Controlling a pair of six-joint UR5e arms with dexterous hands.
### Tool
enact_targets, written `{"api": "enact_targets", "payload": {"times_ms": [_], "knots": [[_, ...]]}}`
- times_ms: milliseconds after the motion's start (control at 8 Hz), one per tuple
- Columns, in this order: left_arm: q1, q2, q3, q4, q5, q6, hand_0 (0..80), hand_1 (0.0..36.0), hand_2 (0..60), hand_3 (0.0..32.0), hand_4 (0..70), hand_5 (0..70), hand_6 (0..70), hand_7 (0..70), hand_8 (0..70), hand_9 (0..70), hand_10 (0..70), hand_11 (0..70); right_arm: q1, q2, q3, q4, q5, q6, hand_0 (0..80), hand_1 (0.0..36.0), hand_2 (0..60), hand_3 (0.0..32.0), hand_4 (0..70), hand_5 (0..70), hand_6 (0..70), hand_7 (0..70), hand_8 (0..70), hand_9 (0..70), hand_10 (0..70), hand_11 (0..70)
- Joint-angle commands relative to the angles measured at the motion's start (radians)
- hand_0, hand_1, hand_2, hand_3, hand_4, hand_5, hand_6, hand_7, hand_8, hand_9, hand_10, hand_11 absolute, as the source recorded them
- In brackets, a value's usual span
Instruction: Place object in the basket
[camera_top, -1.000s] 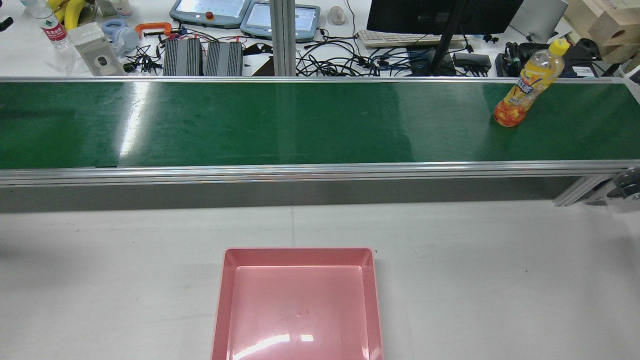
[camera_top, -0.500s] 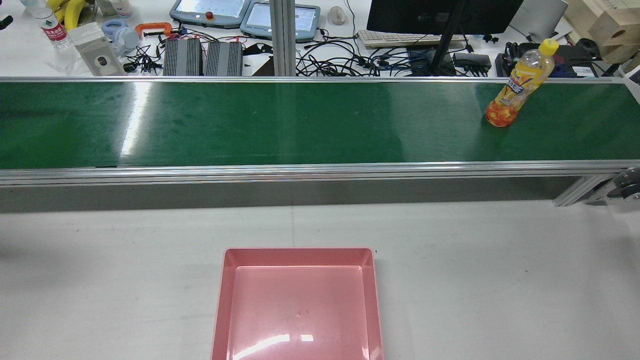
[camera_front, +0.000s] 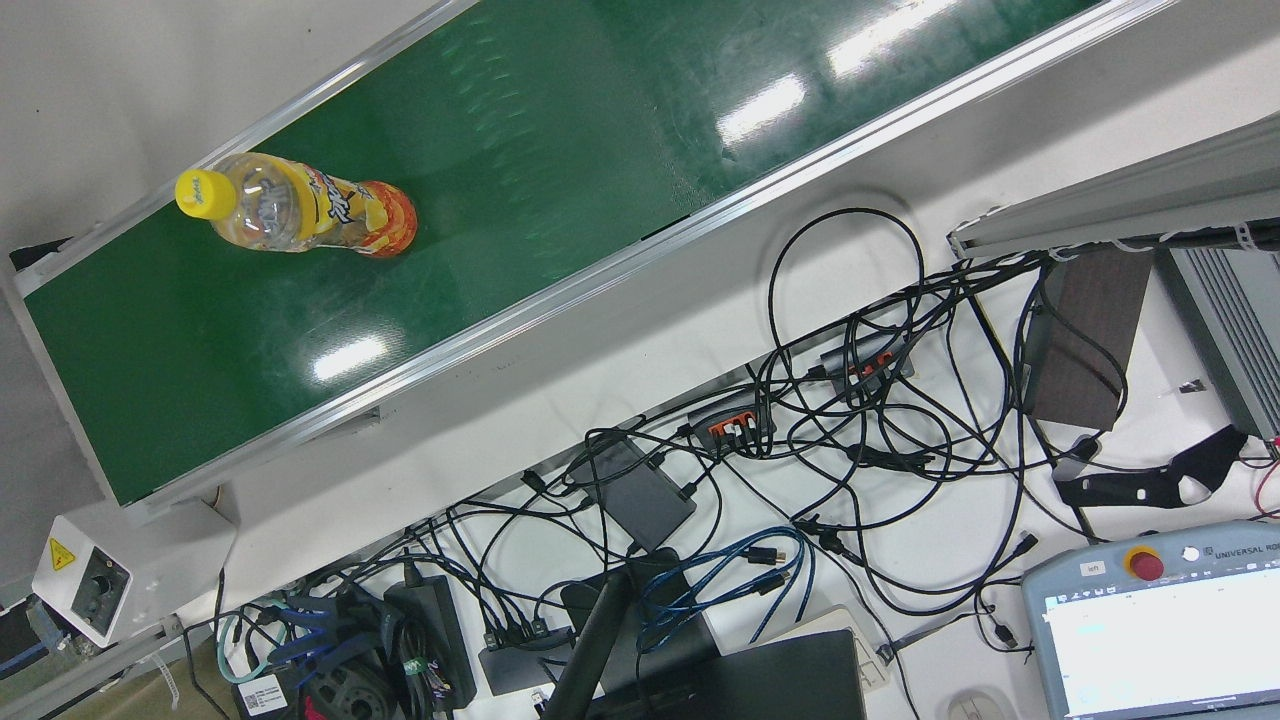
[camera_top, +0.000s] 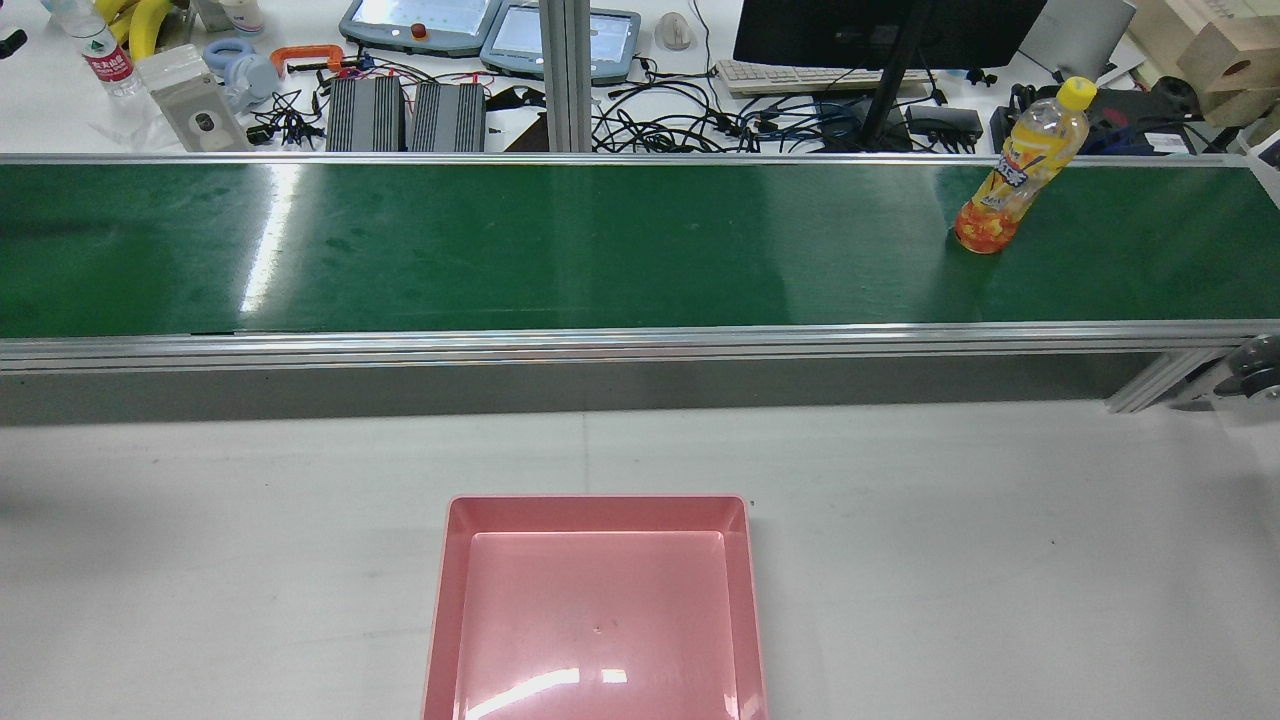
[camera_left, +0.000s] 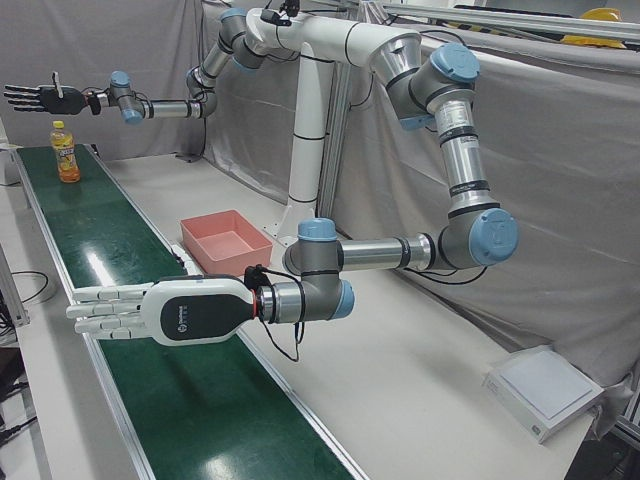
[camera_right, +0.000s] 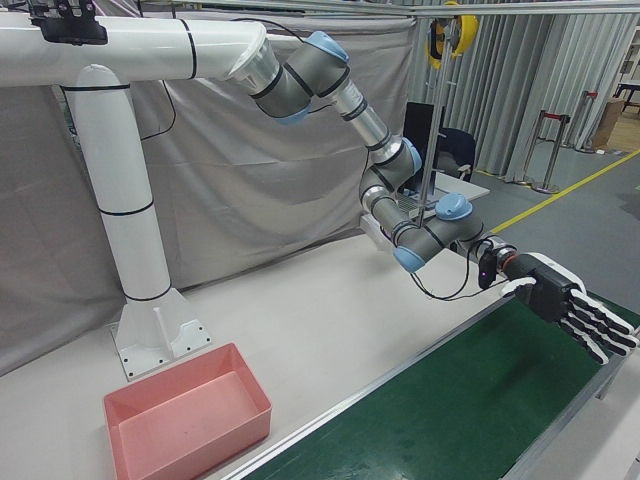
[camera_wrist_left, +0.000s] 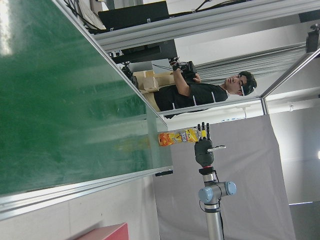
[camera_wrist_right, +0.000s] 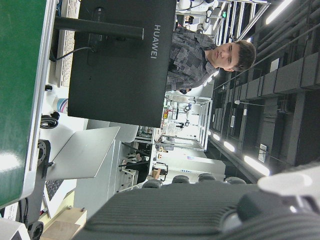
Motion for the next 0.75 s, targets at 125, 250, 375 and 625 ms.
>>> {"api": "enact_targets", "payload": {"times_ms": [125,250,375,625], "knots": [[-0.003,0.000,-0.003,0.002,0.000,-0.002,49.3,17.2,10.0,0.0,0.0,5.3,0.0,0.0,0.4,2.3,5.1,9.6,0.000,0.000,0.000,0.000,0.000,0.000,0.0,0.0,0.0,0.0,0.0,0.0,0.0,0.0,0.0,0.0,0.0,0.0],[-0.003,0.000,-0.003,0.002,0.000,-0.003,49.2,17.0,9.7,0.0,0.0,5.5,0.0,0.0,0.3,2.0,5.1,9.5,0.000,0.000,0.000,0.000,0.000,0.000,0.0,0.0,0.0,0.0,0.0,0.0,0.0,0.0,0.0,0.0,0.0,0.0],[-0.003,0.000,-0.003,0.002,0.000,-0.003,49.3,17.3,10.7,0.0,0.0,5.4,0.0,0.0,0.3,2.2,5.1,9.6,0.000,0.000,0.000,0.000,0.000,0.000,0.0,0.0,0.0,0.0,0.0,0.0,0.0,0.0,0.0,0.0,0.0,0.0],[-0.001,0.000,-0.003,0.003,0.000,-0.003,49.3,17.1,10.7,0.0,0.0,5.4,0.0,0.0,0.7,2.7,5.3,9.8,0.000,0.000,0.000,0.000,0.000,0.000,0.0,0.0,0.0,0.0,0.0,0.0,0.0,0.0,0.0,0.0,0.0,0.0]]}}
